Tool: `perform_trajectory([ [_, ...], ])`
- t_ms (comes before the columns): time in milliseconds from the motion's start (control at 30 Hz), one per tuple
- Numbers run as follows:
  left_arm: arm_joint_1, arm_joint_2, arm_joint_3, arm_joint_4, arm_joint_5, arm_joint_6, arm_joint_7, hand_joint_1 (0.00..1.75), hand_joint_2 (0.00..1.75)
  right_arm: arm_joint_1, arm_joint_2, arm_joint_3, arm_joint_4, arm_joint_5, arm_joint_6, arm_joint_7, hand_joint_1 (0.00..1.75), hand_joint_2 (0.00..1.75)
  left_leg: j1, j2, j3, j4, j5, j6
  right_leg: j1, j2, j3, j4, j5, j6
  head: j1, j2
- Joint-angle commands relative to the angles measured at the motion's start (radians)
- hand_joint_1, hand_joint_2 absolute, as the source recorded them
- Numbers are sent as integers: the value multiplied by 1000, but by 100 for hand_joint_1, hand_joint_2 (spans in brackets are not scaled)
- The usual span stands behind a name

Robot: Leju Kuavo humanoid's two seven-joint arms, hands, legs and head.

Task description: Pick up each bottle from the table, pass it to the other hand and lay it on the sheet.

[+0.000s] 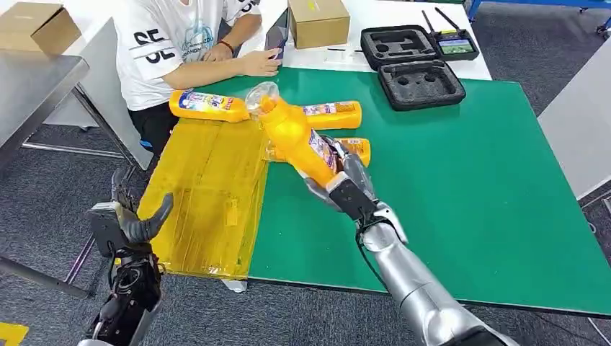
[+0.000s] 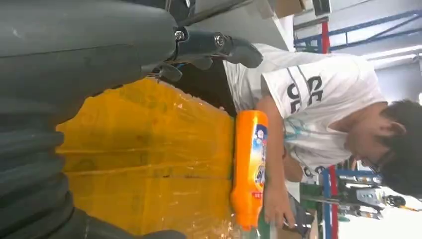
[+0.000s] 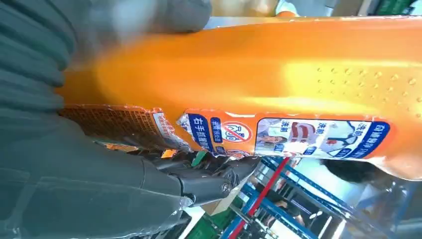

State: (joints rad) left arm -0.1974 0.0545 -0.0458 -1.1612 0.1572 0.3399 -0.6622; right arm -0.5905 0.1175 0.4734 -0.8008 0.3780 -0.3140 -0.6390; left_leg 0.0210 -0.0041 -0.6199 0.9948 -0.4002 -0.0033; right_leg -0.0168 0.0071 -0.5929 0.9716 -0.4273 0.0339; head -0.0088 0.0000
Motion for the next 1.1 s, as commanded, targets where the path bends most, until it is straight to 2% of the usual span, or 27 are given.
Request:
perform_trajectory([
  [33,73,-9,-33,-126,100,-172,74,0,175,43,-1,-19,-13,-50,-7,-43,175,175,0,0,3,-1,-1,1,0,-1,3,-1,-1,-1,0,0],
  [167,93,-1,-153,-169,142,-329,153,0,175,86,29,12,36,-67,35,-59,175,175,0,0,4,0,-2,1,1,-1,5,-1,-2,-1,0,0],
  [233,93,-7,-159,-170,142,-330,152,0,175,92,32,15,34,-65,29,-59,175,175,0,-1,4,-1,-2,1,0,-2,5,-1,-2,-1,0,0],
  [267,83,1,-198,-167,146,-367,172,0,175,102,40,35,42,-68,36,-59,175,175,0,-2,7,0,-4,2,1,-3,9,-1,-4,-2,0,0],
  [367,48,-17,-268,-149,168,-432,204,0,175,138,68,69,49,-67,24,-59,175,175,0,-1,4,0,-2,1,1,-2,5,-1,-2,-1,0,0],
  [433,48,-17,-268,-149,168,-432,204,0,175,138,68,69,49,-67,24,-59,175,175,1,-3,4,0,-2,1,1,-4,6,-1,-3,-2,0,0],
  [500,2,-20,-321,-115,196,-472,229,0,175,148,78,95,57,-64,18,-59,175,175,1,-1,5,0,-3,1,1,-2,6,-1,-3,-2,0,0],
  [600,-101,-41,-399,-29,191,-477,233,0,175,176,106,109,75,-34,-2,-59,175,175,0,-5,1,0,0,1,1,-6,2,-1,-2,-1,0,0],
  [733,-149,-54,-438,25,214,-500,240,0,175,201,119,116,73,-6,14,-59,175,175,0,-7,5,0,-2,2,1,-9,7,-1,-4,-2,0,0],
  [800,-156,-55,-444,34,219,-509,241,0,175,201,120,119,73,4,10,-59,175,175,0,-3,3,-1,-1,1,0,-3,4,-1,-1,-1,0,0],
  [1100,-227,-65,-494,117,274,-599,216,0,175,173,130,83,145,20,59,-59,175,175,0,-4,4,0,-2,1,1,-5,6,0,-3,-2,0,0],
])
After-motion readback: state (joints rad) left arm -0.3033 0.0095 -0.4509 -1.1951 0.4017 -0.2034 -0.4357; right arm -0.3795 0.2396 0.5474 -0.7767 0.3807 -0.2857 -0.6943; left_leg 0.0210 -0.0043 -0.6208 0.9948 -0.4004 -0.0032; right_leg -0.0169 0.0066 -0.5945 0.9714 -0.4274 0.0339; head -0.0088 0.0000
